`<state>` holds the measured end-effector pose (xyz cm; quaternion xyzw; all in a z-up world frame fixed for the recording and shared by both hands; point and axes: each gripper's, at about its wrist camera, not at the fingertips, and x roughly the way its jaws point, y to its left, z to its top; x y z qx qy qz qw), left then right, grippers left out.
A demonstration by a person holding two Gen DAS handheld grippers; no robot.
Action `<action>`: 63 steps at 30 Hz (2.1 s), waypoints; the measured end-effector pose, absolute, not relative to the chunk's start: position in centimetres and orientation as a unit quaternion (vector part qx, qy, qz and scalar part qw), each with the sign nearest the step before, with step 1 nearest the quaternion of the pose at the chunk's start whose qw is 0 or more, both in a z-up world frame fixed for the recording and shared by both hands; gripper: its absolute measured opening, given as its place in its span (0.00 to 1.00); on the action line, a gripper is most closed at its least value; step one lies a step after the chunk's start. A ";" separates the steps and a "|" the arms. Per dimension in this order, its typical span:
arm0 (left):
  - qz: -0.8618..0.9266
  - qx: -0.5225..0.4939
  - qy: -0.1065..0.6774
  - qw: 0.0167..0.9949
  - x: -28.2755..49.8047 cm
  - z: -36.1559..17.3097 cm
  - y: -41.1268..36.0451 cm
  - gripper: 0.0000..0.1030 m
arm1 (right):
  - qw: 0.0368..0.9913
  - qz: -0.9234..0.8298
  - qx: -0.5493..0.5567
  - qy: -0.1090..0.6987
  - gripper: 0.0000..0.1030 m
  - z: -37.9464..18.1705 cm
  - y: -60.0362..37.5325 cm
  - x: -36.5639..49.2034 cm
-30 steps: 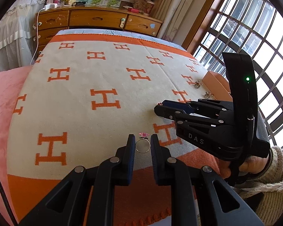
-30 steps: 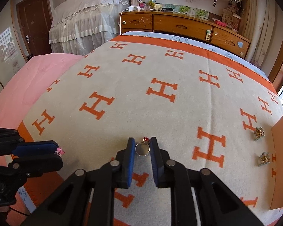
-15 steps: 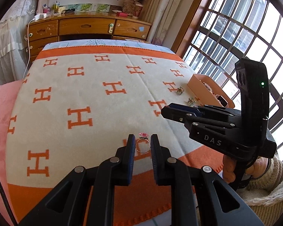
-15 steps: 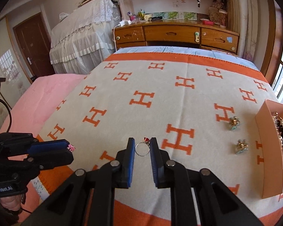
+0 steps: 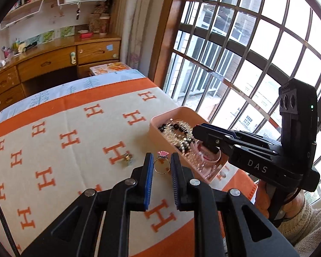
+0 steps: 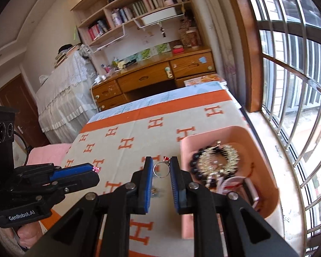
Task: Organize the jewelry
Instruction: 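Drop both rings into the pink box by opening both tools, then move the right tool to a flower earring and grasp it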
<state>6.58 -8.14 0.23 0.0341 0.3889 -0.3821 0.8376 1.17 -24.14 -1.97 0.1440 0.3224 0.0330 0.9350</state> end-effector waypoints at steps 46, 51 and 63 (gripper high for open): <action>-0.210 -0.009 0.424 0.881 9.0 -1.5 -5.5 0.47 | 0.907 0.096 0.197 0.358 0.24 -3.9 -26.9 1.1; -0.160 -0.012 0.407 0.899 8.6 -1.3 -1.6 0.51 | 0.910 0.110 0.172 0.360 0.24 -3.6 -24.0 1.0; -0.145 -0.012 0.421 0.895 8.7 -4.3 1.3 0.58 | 0.908 0.084 0.114 0.395 0.32 -6.2 -17.7 2.1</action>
